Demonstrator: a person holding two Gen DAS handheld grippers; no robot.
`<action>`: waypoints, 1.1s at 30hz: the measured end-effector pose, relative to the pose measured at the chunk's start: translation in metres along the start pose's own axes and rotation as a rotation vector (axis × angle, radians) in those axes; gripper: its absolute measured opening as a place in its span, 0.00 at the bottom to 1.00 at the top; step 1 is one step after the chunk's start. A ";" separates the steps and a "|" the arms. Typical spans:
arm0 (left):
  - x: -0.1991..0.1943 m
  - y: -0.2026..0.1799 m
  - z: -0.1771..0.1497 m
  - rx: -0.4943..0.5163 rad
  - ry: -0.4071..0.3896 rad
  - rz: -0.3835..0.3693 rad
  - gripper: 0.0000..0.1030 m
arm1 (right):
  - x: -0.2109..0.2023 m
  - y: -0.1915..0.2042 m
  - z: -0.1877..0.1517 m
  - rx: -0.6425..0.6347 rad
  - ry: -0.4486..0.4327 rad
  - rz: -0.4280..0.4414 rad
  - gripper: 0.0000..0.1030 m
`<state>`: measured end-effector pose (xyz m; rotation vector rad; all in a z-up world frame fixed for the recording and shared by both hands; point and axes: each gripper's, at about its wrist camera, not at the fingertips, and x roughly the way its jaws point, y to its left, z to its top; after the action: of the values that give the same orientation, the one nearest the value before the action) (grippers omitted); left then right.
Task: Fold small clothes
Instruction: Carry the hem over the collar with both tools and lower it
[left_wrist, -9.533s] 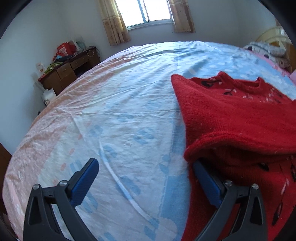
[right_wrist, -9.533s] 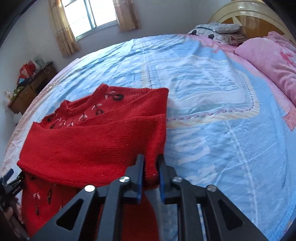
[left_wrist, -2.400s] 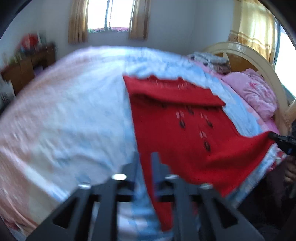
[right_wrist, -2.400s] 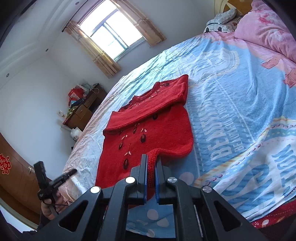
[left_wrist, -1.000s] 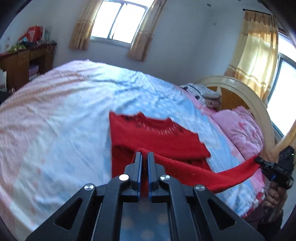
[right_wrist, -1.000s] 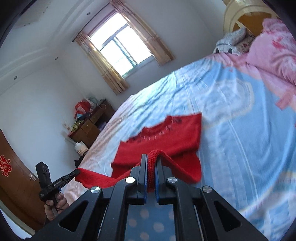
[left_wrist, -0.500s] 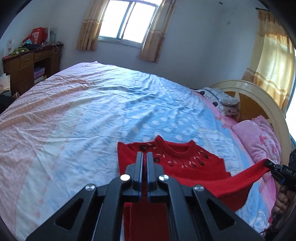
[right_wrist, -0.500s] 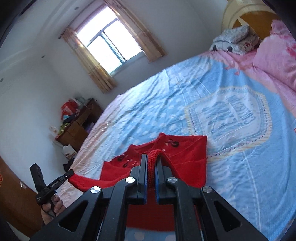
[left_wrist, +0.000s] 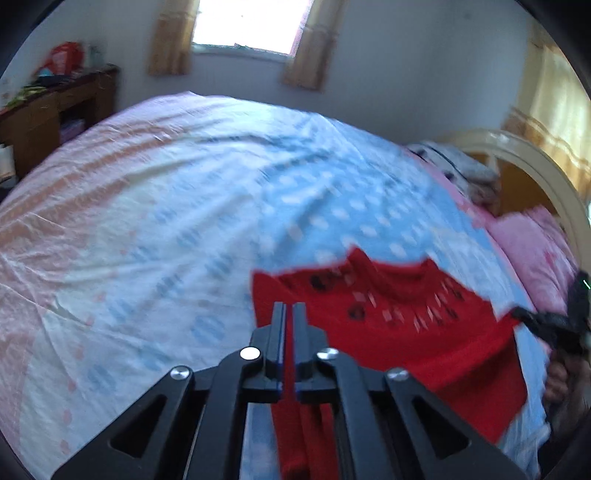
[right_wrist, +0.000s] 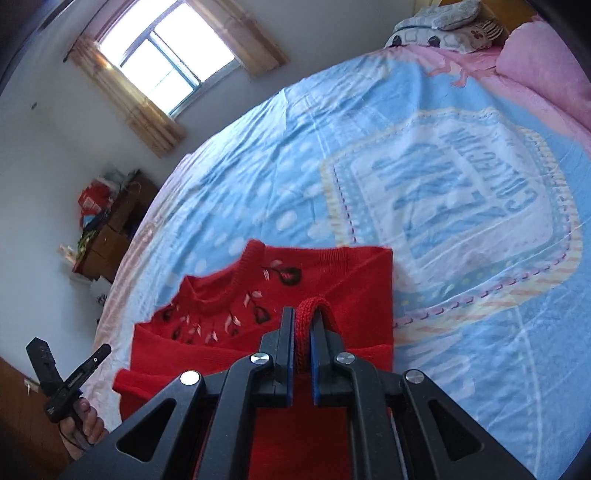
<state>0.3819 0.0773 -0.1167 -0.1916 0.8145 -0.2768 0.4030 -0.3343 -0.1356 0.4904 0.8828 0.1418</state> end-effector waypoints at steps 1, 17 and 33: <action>-0.003 -0.001 -0.005 0.021 0.010 -0.003 0.32 | 0.002 -0.002 -0.001 -0.010 0.002 -0.010 0.06; 0.010 -0.033 -0.033 0.166 0.026 0.050 0.06 | -0.015 -0.001 -0.009 -0.031 -0.028 -0.009 0.06; 0.069 -0.020 0.024 0.097 0.003 0.158 0.06 | 0.048 0.015 0.038 -0.058 -0.059 -0.138 0.05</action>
<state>0.4410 0.0379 -0.1428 -0.0355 0.8129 -0.1673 0.4638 -0.3195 -0.1425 0.3766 0.8493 0.0263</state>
